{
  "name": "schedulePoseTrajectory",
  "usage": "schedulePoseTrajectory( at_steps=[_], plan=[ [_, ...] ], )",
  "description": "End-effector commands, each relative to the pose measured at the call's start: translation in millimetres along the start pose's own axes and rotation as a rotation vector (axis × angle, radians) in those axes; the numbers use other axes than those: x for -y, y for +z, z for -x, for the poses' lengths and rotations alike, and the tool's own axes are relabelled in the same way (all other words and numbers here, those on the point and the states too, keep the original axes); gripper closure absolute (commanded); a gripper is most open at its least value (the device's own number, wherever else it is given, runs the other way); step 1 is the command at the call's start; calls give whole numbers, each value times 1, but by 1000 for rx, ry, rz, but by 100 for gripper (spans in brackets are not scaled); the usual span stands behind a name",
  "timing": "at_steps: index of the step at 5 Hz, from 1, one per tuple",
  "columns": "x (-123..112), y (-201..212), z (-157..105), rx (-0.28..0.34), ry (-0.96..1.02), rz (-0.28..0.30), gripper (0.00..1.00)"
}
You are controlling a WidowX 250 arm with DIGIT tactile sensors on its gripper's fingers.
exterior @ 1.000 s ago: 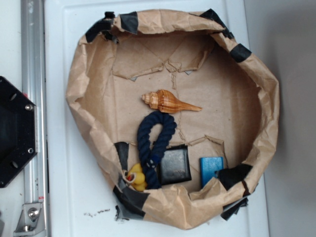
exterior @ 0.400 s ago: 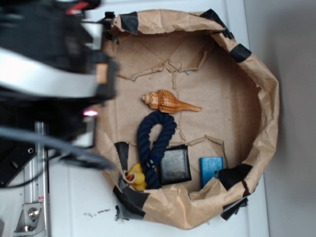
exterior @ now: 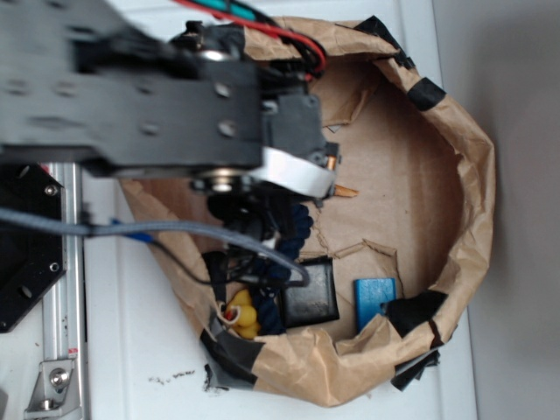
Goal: Grab the shell.
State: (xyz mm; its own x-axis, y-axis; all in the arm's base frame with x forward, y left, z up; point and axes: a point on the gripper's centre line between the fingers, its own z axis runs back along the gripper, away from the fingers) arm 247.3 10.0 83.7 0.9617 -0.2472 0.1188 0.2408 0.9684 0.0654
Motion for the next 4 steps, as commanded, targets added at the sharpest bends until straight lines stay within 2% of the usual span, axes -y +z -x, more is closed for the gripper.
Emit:
schedulePoseTrajectory(
  at_steps=[1,3,4],
  plan=[
    [-5,-41,13,-56,-62,-23,0],
    [-20,-59,-11,-44,-85,-40,0],
    [-30,-67,-16,-67,-81,-54,0]
  ],
)
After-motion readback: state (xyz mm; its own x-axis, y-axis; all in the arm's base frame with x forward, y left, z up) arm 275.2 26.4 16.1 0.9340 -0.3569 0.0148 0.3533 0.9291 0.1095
